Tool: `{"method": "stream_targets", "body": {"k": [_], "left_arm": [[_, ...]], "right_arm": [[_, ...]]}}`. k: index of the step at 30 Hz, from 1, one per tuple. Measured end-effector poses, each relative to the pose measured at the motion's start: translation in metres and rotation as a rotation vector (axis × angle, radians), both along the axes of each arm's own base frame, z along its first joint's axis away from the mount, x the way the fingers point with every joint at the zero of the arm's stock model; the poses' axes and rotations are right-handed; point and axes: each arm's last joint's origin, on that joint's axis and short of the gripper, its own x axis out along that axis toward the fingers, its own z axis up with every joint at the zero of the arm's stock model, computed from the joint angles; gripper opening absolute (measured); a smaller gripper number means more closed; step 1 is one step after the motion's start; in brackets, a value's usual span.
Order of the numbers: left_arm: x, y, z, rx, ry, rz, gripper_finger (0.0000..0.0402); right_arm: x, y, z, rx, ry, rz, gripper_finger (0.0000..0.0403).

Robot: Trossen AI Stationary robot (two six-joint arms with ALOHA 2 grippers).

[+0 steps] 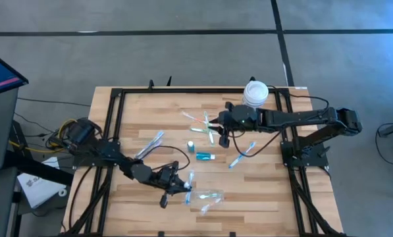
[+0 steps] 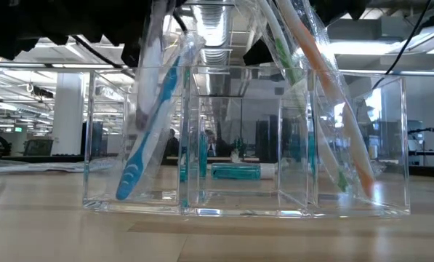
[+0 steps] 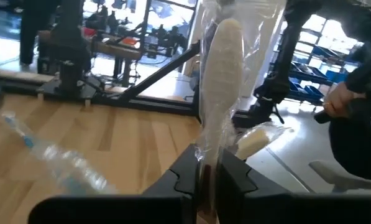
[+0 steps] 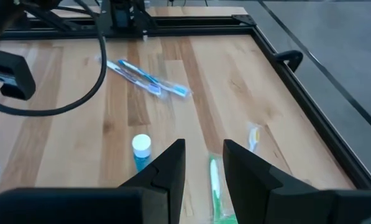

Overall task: Pick & Place toothbrushing station
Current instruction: Put the purple toothbrush into the transparent organizer

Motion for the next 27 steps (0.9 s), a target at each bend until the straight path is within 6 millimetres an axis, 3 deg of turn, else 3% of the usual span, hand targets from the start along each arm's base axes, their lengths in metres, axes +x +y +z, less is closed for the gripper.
{"method": "stream_targets", "body": {"k": [27], "left_arm": [[-0.0023,-0.0052,-0.0112,-0.097,0.073,0.068,0.0017]], "right_arm": [[-0.0017,-0.0076,-0.0013,0.023,0.011,-0.039,0.0098]]}}
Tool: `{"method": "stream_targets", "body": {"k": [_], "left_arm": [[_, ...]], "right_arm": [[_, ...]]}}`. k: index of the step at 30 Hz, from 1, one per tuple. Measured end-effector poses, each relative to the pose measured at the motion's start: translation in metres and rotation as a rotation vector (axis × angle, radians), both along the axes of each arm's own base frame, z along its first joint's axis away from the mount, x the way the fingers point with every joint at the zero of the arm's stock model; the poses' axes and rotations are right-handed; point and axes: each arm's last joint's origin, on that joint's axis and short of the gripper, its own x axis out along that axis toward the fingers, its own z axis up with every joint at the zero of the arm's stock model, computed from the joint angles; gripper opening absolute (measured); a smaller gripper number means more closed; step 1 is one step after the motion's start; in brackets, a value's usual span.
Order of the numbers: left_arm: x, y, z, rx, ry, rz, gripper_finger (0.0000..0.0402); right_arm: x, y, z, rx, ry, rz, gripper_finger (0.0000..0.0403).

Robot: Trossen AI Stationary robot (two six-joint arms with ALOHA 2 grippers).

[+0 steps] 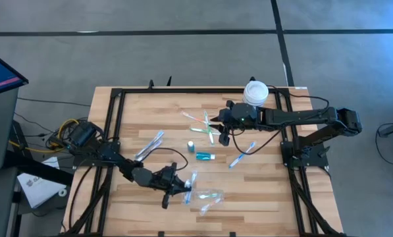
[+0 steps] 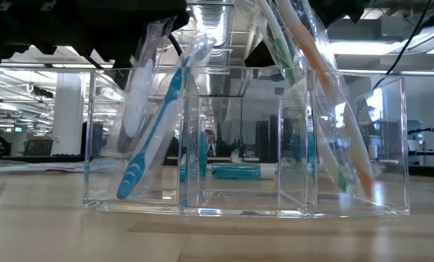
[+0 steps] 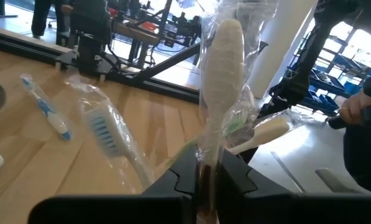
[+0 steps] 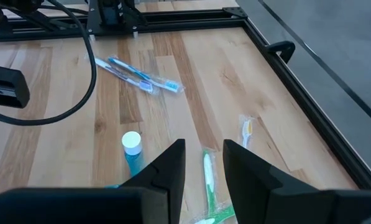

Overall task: Pick & Place toothbrushing station
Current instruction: Put the purple toothbrush into the transparent organizer

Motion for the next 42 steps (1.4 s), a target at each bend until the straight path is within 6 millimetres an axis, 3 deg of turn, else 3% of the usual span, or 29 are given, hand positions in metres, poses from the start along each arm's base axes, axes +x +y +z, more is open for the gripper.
{"method": "stream_targets", "body": {"k": [13,22,36,42], "left_arm": [[-0.001,0.0,-0.003,-0.003,0.026,0.038,0.0017],[0.002,0.0,-0.019,-0.02,0.069,0.065,0.0017],[0.002,0.0,-0.018,-0.028,0.071,0.06,0.0044],[0.001,0.0,-0.02,-0.018,0.087,0.056,0.0081]], "right_arm": [[0.0,0.0,0.0,0.0,-0.001,0.0,0.0098],[0.0,0.0,0.0,0.0,-0.001,0.0,0.0098],[0.0,0.0,0.0,0.0,0.0,0.0,0.0098],[0.0,0.0,0.0,0.0,0.0,0.0,0.0098]]}}
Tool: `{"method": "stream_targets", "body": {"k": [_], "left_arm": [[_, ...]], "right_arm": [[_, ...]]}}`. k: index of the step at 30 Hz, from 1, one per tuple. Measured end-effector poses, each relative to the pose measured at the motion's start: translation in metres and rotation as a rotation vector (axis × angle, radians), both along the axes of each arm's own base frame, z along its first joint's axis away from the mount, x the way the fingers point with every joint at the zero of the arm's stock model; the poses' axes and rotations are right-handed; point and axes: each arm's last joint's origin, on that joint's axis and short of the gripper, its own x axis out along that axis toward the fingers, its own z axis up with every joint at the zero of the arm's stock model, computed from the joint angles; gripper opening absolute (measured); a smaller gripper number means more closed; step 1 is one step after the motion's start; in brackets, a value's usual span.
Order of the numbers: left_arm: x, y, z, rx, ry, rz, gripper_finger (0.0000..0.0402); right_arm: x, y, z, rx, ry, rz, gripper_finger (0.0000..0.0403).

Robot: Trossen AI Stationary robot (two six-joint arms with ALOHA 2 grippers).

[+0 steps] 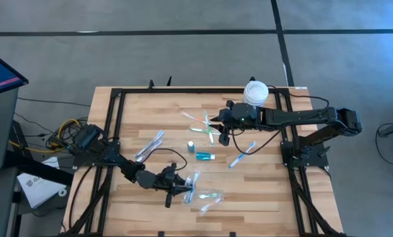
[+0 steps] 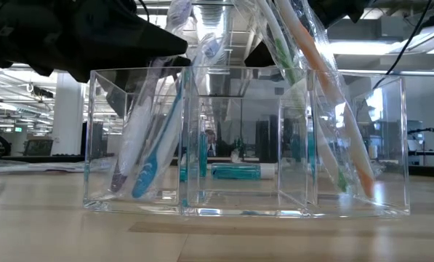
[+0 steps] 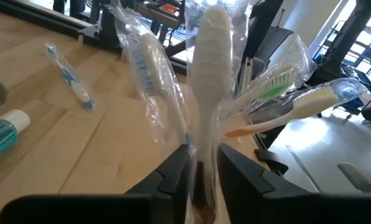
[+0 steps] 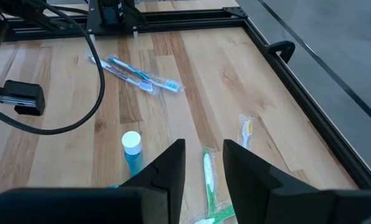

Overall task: Pick & Place toothbrushing station
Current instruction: Put the purple toothbrush into the transparent organizer

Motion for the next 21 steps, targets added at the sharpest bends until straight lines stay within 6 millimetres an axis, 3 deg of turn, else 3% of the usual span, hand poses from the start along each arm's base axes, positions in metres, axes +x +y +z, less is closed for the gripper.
{"method": "stream_targets", "body": {"k": [12,21], "left_arm": [[-0.003,0.002,0.006,0.012,-0.016,-0.001,0.0181],[-0.024,0.017,0.024,0.02,-0.059,0.006,0.0218]], "right_arm": [[0.0,0.0,0.0,0.0,0.0,0.001,0.0098],[0.0,0.0,0.0,0.0,0.001,0.001,0.0098]]}}
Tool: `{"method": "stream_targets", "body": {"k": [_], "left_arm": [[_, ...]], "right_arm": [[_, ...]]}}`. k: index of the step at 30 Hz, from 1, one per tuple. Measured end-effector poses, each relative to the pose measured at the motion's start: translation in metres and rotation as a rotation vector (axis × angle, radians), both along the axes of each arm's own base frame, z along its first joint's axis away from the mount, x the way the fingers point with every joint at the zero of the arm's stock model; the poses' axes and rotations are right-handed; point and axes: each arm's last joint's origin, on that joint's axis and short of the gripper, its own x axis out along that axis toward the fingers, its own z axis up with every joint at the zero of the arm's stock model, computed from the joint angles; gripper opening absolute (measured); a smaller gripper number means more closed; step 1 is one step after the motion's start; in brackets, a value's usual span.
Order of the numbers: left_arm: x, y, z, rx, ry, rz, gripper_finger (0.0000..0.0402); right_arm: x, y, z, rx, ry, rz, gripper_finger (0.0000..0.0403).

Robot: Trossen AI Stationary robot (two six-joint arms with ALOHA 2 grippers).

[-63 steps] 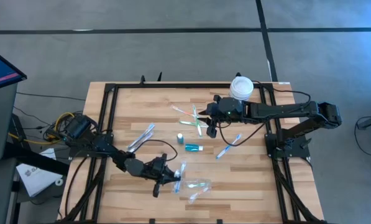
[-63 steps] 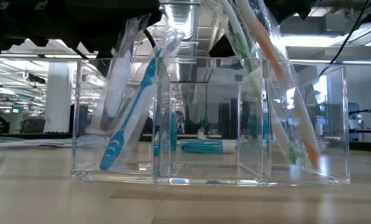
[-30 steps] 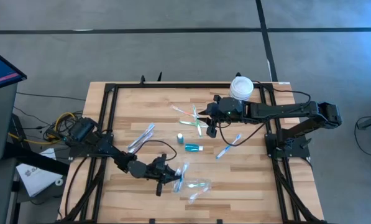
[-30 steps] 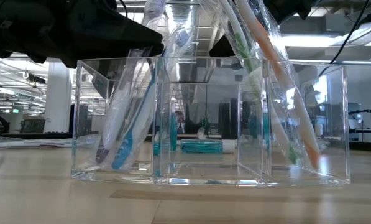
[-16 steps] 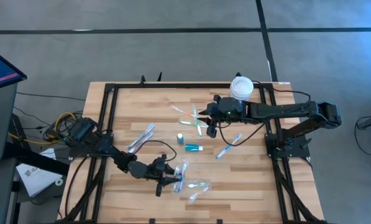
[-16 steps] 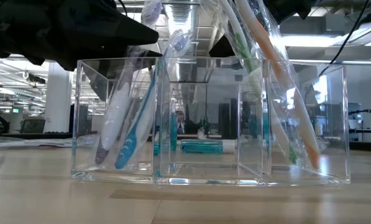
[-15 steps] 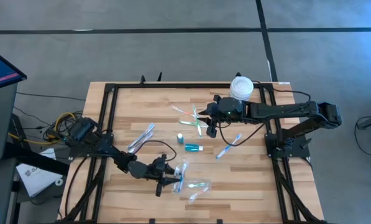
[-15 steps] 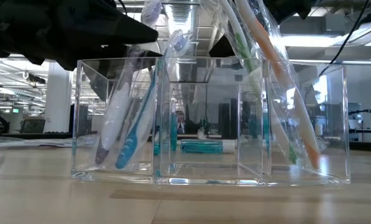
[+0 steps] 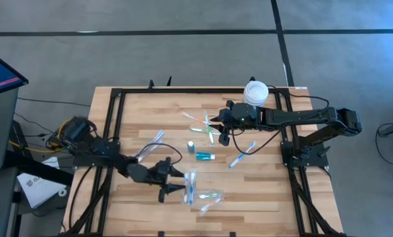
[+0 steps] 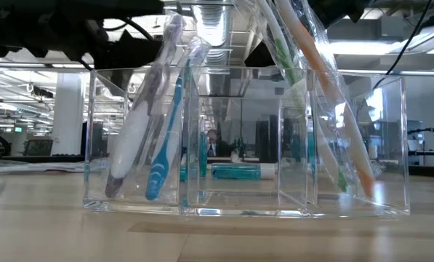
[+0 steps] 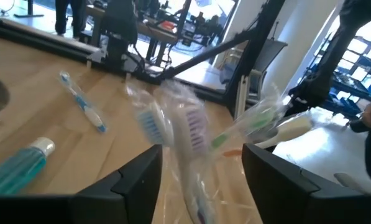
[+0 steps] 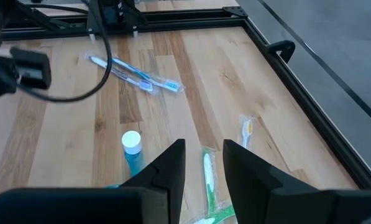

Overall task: Pick & Place toothbrushing station
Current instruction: Put the purple toothbrush into the transparent organizer, then put the blue toothbrush into the transparent organizer

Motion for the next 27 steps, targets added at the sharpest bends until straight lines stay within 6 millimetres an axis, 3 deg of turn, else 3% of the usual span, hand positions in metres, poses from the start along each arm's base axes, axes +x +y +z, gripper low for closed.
{"method": "stream_targets", "body": {"k": [13,27], "left_arm": [[-0.041,0.026,0.016,0.0,-0.042,0.038,0.02],[-0.058,0.068,0.018,0.13,0.158,0.36,0.0168]], "right_arm": [[0.0,0.0,0.0,0.0,-0.002,0.0,0.0098],[0.0,0.0,0.0,0.0,-0.002,0.0,0.0098]]}}
